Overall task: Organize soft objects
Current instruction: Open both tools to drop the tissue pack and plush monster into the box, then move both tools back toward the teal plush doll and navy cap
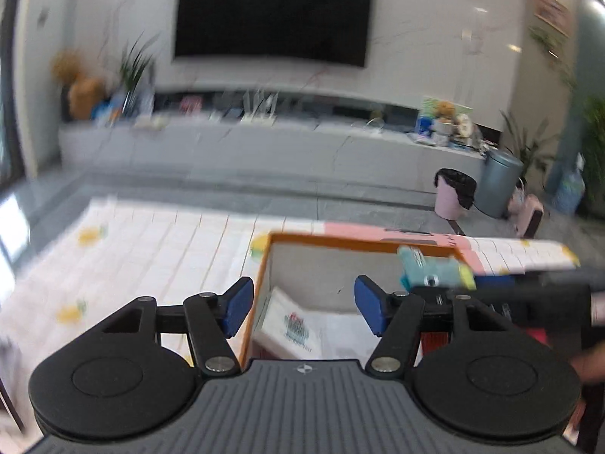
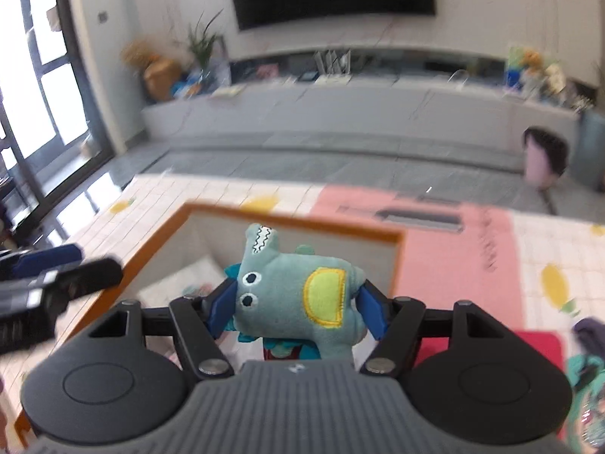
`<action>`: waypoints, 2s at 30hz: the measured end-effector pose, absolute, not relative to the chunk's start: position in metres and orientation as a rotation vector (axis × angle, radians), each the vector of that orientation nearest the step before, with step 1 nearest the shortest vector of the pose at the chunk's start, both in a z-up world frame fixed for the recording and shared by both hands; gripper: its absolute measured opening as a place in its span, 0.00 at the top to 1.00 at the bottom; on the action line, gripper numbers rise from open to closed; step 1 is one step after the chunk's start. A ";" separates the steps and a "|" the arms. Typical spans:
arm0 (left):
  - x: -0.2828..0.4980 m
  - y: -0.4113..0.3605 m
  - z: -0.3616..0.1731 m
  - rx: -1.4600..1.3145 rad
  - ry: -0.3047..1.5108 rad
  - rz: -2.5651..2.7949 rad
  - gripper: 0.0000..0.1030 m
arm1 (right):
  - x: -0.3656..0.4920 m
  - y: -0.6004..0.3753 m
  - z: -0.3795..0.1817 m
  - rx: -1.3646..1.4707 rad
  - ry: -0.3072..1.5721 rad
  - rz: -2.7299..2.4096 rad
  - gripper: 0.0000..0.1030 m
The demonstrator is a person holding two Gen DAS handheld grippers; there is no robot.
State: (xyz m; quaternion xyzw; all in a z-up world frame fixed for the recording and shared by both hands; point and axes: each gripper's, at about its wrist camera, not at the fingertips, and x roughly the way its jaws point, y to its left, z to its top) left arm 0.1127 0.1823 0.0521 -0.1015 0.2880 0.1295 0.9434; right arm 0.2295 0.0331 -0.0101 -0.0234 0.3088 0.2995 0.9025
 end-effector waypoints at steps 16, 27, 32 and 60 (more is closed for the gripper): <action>0.111 0.210 0.044 -0.274 0.616 0.320 0.30 | 0.227 0.058 -0.031 -0.130 0.693 0.615 0.13; 0.111 0.207 0.042 -0.264 0.616 0.338 0.30 | 0.219 0.061 -0.027 -0.132 0.695 0.653 0.05; 0.112 0.207 0.040 -0.277 0.628 0.361 0.30 | 0.213 0.066 -0.022 -0.179 0.701 0.666 0.05; 0.103 0.048 0.108 -0.206 0.584 0.025 0.26 | 0.198 -0.105 0.094 -0.205 0.658 0.426 0.02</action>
